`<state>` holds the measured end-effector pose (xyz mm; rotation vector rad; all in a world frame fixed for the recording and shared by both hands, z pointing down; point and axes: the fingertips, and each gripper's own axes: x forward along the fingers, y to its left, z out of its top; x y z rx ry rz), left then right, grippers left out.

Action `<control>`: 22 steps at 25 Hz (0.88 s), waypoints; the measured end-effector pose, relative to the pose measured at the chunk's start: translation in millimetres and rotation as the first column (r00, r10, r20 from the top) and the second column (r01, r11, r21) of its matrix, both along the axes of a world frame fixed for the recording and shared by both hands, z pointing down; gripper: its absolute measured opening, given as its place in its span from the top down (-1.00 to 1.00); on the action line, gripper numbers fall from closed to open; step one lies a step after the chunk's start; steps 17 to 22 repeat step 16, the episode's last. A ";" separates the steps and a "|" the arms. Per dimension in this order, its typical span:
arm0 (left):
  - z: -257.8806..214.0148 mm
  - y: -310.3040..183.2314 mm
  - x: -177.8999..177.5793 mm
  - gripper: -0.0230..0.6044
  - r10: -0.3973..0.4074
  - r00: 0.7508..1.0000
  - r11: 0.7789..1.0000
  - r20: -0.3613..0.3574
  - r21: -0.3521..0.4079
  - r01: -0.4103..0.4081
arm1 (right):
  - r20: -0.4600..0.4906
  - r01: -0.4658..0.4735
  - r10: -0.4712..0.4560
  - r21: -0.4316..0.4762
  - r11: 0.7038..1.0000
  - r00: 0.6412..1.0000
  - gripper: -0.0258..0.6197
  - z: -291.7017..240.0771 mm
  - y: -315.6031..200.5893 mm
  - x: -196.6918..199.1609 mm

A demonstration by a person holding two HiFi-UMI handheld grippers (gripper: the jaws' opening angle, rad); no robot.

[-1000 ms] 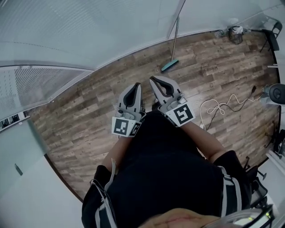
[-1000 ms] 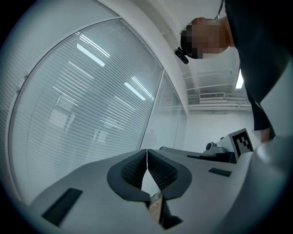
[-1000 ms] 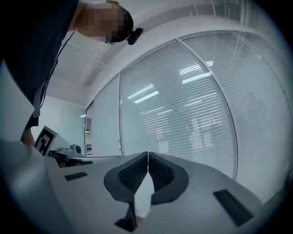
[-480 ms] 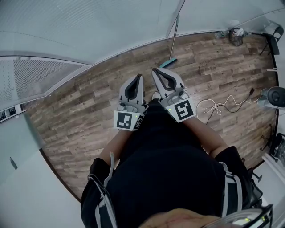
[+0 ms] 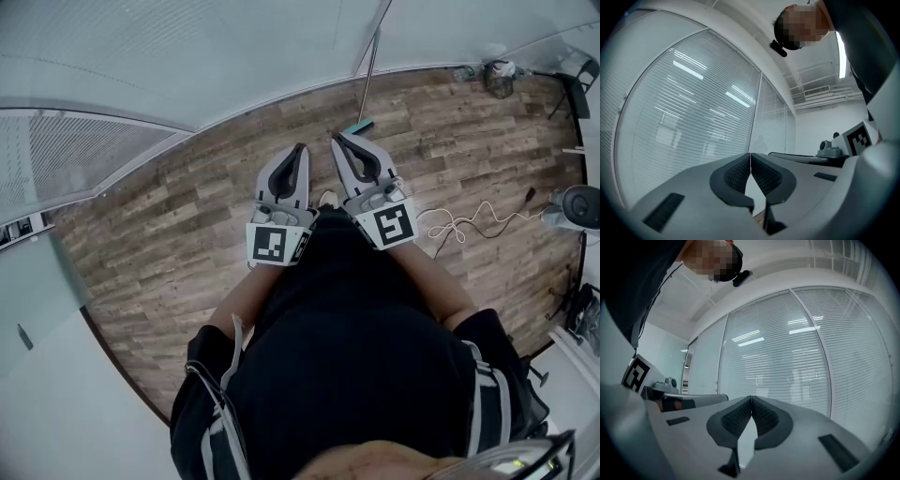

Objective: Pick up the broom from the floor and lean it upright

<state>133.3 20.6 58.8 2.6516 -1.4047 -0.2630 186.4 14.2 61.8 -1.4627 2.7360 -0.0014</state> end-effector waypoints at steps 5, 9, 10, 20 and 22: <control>2.1 3.8 10.2 0.86 0.014 1.000 1.000 -0.005 -0.010 -0.014 | -0.014 -0.040 0.040 -0.018 0.999 0.999 0.86 1.8 1.3 20.0; 0.1 10.8 26.8 0.87 0.057 0.998 0.998 0.001 -0.004 -0.057 | -0.011 -0.052 0.052 -0.009 0.999 0.999 0.86 1.2 11.2 29.9; -0.2 13.3 29.6 0.87 0.064 0.998 0.998 0.002 -0.002 -0.064 | -0.009 -0.053 0.053 -0.007 0.999 0.999 0.86 1.9 14.6 31.8; 5.3 20.6 32.2 0.86 0.064 0.998 0.998 0.001 -0.015 -0.064 | -0.012 -0.073 0.072 -0.012 0.997 0.997 0.86 6.4 23.7 41.4; 5.3 20.6 32.2 0.86 0.064 0.998 0.998 0.001 -0.015 -0.064 | -0.012 -0.073 0.072 -0.012 0.997 0.997 0.86 6.4 23.7 41.4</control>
